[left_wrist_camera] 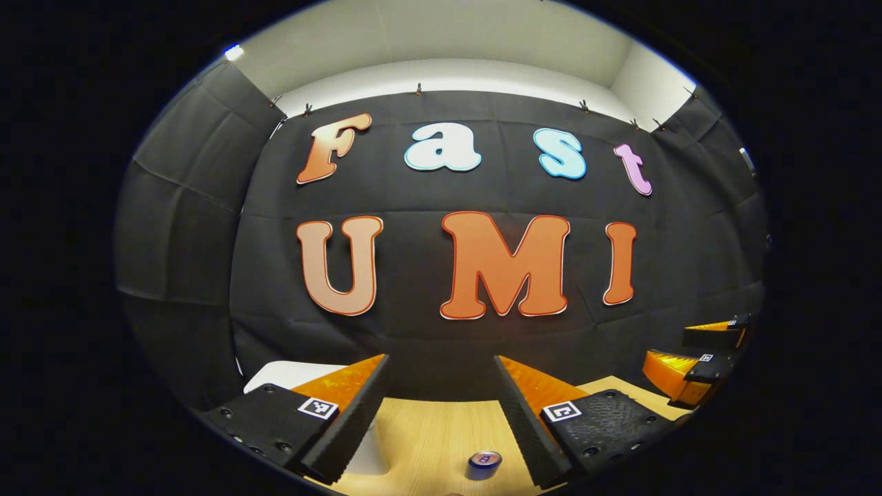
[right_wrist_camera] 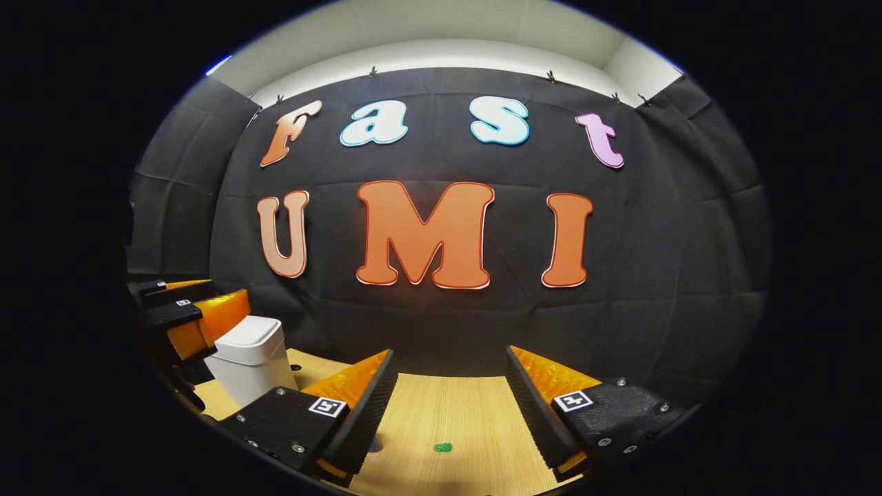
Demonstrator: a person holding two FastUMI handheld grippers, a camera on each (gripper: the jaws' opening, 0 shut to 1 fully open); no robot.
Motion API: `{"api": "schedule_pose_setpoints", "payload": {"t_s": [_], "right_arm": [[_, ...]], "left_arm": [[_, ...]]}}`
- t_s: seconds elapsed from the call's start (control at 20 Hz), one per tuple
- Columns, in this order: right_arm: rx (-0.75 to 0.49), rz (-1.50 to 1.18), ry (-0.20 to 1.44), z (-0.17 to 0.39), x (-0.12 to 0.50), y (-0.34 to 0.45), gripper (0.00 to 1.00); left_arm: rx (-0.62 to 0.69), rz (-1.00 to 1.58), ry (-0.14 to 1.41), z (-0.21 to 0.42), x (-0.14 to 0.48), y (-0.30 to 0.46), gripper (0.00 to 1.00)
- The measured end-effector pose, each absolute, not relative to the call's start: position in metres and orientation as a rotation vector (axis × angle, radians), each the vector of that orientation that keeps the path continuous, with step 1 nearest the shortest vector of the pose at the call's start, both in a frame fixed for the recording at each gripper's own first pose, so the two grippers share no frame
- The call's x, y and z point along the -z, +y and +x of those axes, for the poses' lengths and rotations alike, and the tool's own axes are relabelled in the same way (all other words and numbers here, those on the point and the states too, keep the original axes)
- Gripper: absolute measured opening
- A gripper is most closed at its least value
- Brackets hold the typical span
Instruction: Press the lid of the desktop garbage bin to open it, pick up the crumpled paper on the desktop and throw it into the bin, then pick up the pop can on the desktop and drop it into the bin, and finally close the garbage bin lid.
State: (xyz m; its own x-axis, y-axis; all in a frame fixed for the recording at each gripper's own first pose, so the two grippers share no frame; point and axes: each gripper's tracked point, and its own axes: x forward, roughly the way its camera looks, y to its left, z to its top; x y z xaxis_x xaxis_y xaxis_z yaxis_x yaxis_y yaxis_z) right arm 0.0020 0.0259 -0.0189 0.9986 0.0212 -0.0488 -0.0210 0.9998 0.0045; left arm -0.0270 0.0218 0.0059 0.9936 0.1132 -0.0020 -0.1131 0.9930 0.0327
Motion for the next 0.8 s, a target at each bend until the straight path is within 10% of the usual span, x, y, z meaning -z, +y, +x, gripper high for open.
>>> {"api": "schedule_pose_setpoints", "payload": {"t_s": [0.8], "right_arm": [[-0.022,-0.003,0.062,0.012,0.022,0.029,0.93]], "left_arm": [[-0.197,0.071,-0.032,-0.014,-0.057,0.104,0.88]]}}
